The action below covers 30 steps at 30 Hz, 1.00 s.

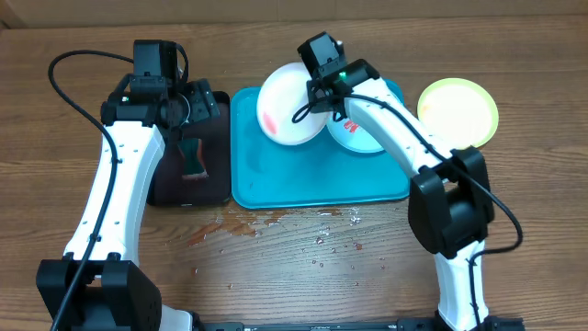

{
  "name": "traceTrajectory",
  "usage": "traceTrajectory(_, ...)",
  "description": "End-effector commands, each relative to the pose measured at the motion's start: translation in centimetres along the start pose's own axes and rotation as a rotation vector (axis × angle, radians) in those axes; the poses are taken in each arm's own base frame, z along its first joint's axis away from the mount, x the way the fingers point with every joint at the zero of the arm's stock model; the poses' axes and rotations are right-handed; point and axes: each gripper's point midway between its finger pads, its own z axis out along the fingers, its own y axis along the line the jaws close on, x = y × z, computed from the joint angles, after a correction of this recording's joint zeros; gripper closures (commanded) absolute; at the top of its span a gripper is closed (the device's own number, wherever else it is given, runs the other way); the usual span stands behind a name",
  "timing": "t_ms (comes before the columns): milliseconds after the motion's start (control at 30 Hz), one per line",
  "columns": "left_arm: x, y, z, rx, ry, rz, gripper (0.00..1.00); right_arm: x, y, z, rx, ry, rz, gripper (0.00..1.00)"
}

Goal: Clean dirty plates on tray and stack at the side
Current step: 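Lift the white plate off the teal tray with the right gripper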

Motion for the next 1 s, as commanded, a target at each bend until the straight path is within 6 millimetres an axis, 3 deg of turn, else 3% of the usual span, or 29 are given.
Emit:
traceTrajectory(0, -0.6, -0.4, -0.3, 0.016, -0.018, 0.021, 0.16, -4.2, -4.0, -4.9, 0.207, -0.176, 0.007, 0.96)
traceTrajectory(167, -1.0, -0.5, -0.3, 0.022, -0.036, 0.023, 0.13, -5.2, -6.5, -7.2, 0.466, -0.259, -0.055, 0.96)
traceTrajectory(267, -1.3, -0.6, -0.3, 0.026, -0.047, 0.022, 0.12, -5.8, -7.0, -9.0, 0.593, -0.318, -0.075, 0.96)
traceTrajectory(700, -1.6, -0.7, -0.3, 0.029, -0.058, 0.021, 0.12, -6.0, -4.2, -14.0, 0.79, -0.466, -0.128, 0.96)
traceTrajectory(967, -3.7, -1.5, -0.5, 0.055, -0.149, 0.11, 0.06, -5.6, -2.8, -15.5, 0.823, -0.506, -0.147, 0.96)
